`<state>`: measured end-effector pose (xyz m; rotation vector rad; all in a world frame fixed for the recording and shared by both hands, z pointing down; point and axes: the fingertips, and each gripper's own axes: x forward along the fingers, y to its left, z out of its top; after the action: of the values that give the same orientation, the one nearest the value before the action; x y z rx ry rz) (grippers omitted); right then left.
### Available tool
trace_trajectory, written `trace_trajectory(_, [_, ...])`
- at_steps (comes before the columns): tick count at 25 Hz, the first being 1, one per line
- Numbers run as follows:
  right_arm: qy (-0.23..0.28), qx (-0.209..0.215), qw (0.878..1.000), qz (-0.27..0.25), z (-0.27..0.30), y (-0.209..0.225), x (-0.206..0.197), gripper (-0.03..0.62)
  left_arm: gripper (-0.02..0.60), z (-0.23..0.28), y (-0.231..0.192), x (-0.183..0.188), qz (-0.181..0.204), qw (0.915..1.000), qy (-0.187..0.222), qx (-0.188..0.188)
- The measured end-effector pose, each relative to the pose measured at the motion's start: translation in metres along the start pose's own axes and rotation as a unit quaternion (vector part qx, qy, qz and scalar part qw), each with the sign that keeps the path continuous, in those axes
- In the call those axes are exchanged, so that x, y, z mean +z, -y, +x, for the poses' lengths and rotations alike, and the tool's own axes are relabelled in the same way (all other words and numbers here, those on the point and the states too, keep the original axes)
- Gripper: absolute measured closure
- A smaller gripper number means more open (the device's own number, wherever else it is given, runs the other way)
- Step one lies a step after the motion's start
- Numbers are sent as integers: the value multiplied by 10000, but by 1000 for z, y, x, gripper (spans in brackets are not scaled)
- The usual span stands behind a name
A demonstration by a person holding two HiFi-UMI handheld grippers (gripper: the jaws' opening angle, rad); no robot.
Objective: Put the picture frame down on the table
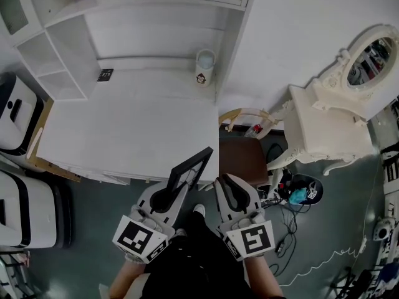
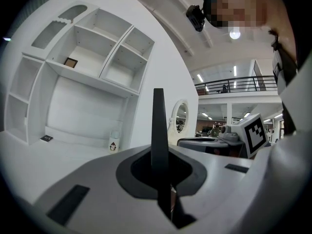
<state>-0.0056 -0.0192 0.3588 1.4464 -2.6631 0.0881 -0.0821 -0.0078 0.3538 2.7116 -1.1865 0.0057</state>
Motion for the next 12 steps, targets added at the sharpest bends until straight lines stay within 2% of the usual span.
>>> trace_trajectory(4, [-48, 313, 9995, 17, 23, 9, 2, 515, 569, 22, -9, 6, -26, 10000, 23, 26])
trace_trajectory(12, [-82, 722, 9974, 15, 54, 35, 6, 487, 569, 59, -19, 16, -49, 9999, 65, 84])
